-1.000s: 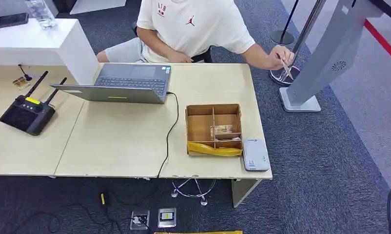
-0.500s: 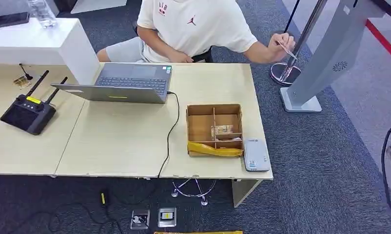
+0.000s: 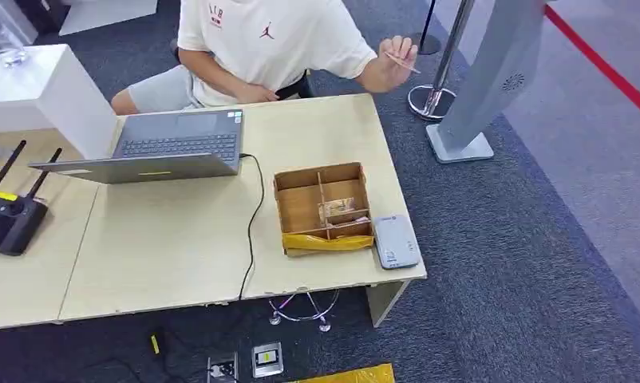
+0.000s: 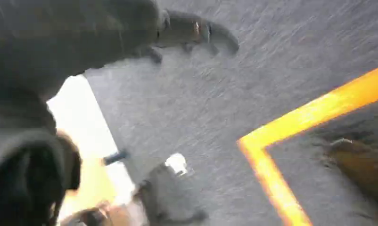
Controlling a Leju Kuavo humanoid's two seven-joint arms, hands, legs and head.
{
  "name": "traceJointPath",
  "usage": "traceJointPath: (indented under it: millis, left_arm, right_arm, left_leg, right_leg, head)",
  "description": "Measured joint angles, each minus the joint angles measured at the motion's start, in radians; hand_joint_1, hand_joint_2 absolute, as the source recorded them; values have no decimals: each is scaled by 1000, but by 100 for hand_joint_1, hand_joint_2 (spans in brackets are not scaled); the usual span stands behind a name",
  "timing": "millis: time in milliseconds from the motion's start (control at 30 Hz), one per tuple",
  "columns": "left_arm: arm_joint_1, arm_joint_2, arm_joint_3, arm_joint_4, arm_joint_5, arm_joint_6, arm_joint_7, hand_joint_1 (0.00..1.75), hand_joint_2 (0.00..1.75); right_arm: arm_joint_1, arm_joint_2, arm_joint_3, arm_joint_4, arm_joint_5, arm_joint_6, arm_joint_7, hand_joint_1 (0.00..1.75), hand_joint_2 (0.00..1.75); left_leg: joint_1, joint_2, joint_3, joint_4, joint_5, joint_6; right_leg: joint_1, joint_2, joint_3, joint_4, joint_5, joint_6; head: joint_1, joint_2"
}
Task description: Pass the card to the sensor for recognition and then transmit it.
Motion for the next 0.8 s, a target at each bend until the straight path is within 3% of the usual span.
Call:
traceJointPath:
  millis: [33, 67, 100, 167, 267, 467, 800]
  left_arm:
    - [-16, -6, 0, -1, 0, 41, 0, 0, 0]
    - [-25, -18, -1, -3, -1, 64, 0, 0, 0]
    - [-28, -27, -2, -6, -2, 57, 0, 0, 0]
    - [-16, -30, -3, -8, -2, 28, 0, 0, 0]
    - [19, -30, -4, -6, 0, 29, 1, 0, 0]
    - [25, -29, -4, -6, 8, 29, -4, 0, 0]
    - [44, -28, -2, -6, 37, 28, -14, 0, 0]
  right_arm:
    - [35, 16, 75, -73, 7, -2, -1, 0, 175]
    - [80, 23, 138, -144, 11, -3, -9, 0, 175]
    - [97, 22, 192, -216, 16, -5, -13, 0, 175]
    - [90, 22, 281, -337, 21, 0, -21, 0, 175]
    - [85, 36, 407, -434, 35, 30, -48, 0, 175]
    - [22, 93, 656, -501, 83, 69, -95, 0, 175]
    - [-74, 214, 949, -477, 76, 87, -175, 0, 175]
  left_leg:
    - [6, -12, 6, 1, 1, 0]
    - [5, -31, 5, 2, 6, 2]
    - [2, -48, 2, 3, 13, 6]
    - [3, -82, 9, 3, 25, 2]
    - [10, -106, 4, 4, 29, -1]
    - [11, -109, 2, 3, 29, -2]
    - [11, -109, 2, 3, 30, -3]
  right_leg:
    - [7, -9, 9, -4, 0, -1]
    - [6, -30, 13, -4, -3, -1]
    - [4, -49, 14, -4, -5, 2]
    - [5, -79, 12, -3, -5, 2]
    - [12, -103, 17, -5, -6, 0]
    - [13, -106, 18, -5, -7, -2]
    - [13, -106, 18, -5, -6, -3]
  head:
    - [3, 0]
    - [6, 0]
    - [4, 0]
    - [5, 0]
    - [7, 0]
    - [5, 0]
    - [6, 0]
